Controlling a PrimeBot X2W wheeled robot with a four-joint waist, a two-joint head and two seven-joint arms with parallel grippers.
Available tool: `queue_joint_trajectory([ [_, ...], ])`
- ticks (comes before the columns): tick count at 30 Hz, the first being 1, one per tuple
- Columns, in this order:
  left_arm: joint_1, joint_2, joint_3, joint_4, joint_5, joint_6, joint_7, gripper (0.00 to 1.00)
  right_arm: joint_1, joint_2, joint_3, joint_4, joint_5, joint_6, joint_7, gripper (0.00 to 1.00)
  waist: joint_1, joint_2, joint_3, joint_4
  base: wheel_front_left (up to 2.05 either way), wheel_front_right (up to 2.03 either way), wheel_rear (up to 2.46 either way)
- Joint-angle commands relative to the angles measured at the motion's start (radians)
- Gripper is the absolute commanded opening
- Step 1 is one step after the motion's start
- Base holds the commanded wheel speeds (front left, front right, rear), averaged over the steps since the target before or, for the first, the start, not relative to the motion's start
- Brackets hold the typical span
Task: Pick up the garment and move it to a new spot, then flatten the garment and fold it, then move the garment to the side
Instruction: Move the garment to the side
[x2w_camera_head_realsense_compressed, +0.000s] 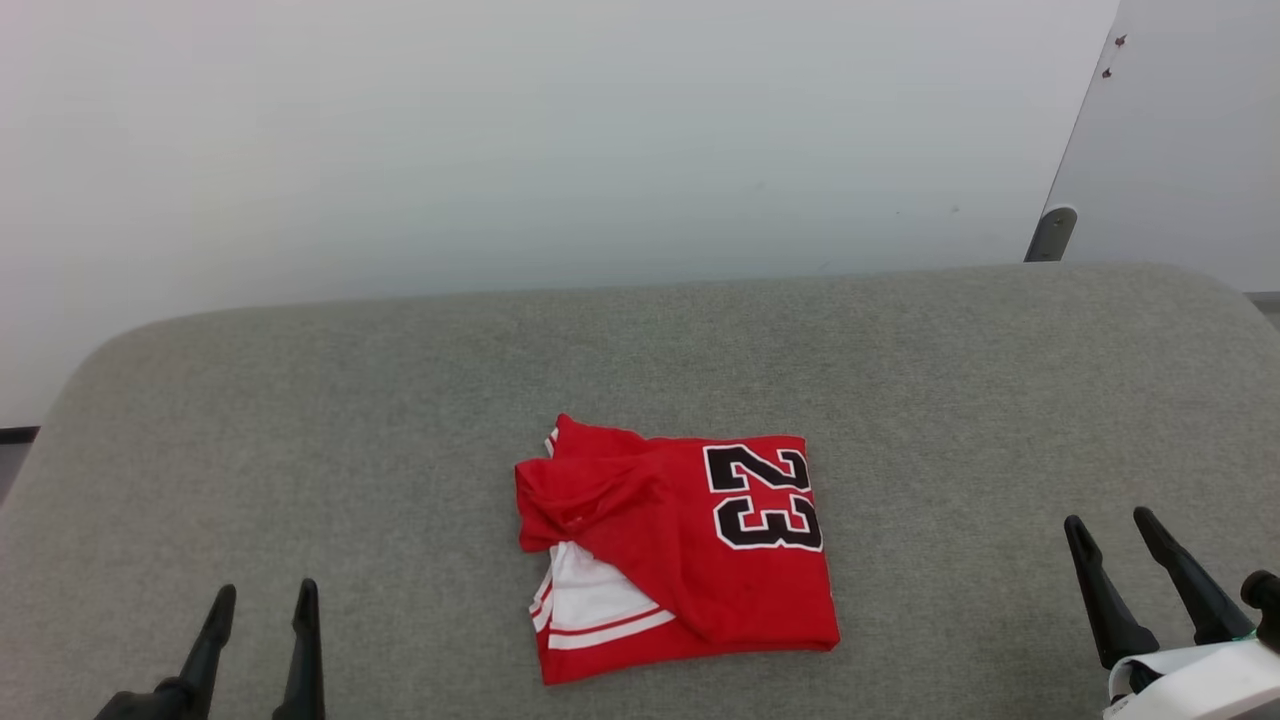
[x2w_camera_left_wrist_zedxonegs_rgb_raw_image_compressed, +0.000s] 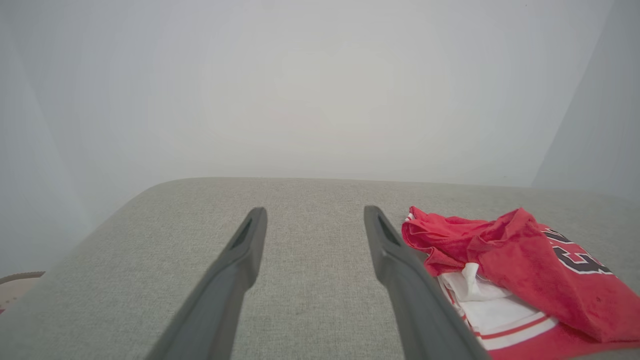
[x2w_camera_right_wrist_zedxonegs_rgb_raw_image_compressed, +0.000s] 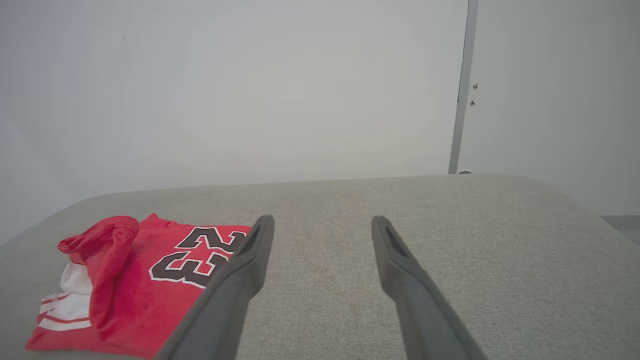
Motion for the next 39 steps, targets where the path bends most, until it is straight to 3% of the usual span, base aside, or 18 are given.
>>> queue_joint_trajectory([
  [1, 0.006, -0.003, -0.001, 0.000, 0.004, -0.002, -0.003, 1.00, 0.008, 0.004, -0.001, -0.006, -0.005, 0.000, 0.008, 1.00, 0.0000, 0.0000, 0.002, 0.003, 0.00, 0.00, 0.00],
  [9, -0.008, 0.005, -0.002, 0.002, -0.002, -0.002, -0.003, 1.00, -0.030, 0.006, 0.028, -0.005, 0.000, 0.000, 0.062, 1.00, 0.0000, 0.0000, 0.014, 0.043, 0.00, 0.00, 0.00],
  [19, -0.032, 0.012, -0.053, 0.019, -0.003, -0.002, -0.003, 1.00, -0.117, 0.001, 0.102, 0.049, 0.021, 0.000, 0.196, 1.00, 0.0000, 0.0000, 0.037, 0.179, 0.00, 0.00, 0.00],
  [29, -0.071, -0.010, -0.103, 0.036, -0.011, -0.002, -0.003, 1.00, -0.226, -0.008, 0.121, 0.145, 0.049, 0.000, 0.386, 1.00, 0.0000, 0.0000, 0.114, 0.301, 0.00, 0.00, 0.00],
  [39, -0.110, -0.045, -0.124, 0.057, -0.017, -0.002, -0.003, 1.00, -0.308, 0.022, 0.063, 0.246, 0.033, 0.000, 0.626, 1.00, 0.0000, 0.0000, 0.184, 0.346, 0.00, 0.00, 0.00],
])
